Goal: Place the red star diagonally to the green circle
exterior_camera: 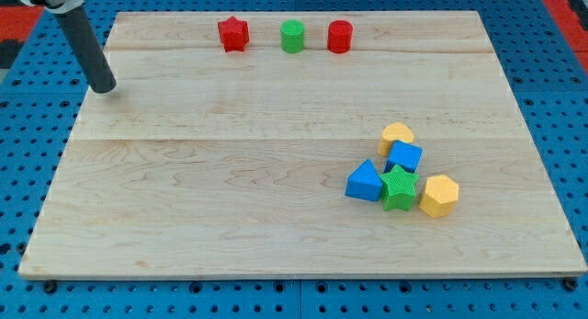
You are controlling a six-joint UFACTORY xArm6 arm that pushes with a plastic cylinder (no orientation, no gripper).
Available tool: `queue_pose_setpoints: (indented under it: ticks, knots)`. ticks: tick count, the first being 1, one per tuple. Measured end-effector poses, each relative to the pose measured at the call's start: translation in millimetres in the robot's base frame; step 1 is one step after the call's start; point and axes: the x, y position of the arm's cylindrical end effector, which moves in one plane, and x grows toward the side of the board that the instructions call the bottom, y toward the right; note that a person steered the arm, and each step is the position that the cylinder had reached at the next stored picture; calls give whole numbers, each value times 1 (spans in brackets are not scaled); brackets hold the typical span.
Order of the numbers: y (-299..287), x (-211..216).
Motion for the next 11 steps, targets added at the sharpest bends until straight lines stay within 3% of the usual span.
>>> queue_pose_setpoints:
  ticks: [1,4,8,9,10,11]
  knots:
    - [0,-6]
    - [2,-76]
    - [91,-140]
    - [188,-139]
    - [236,-86]
    - [195,-64]
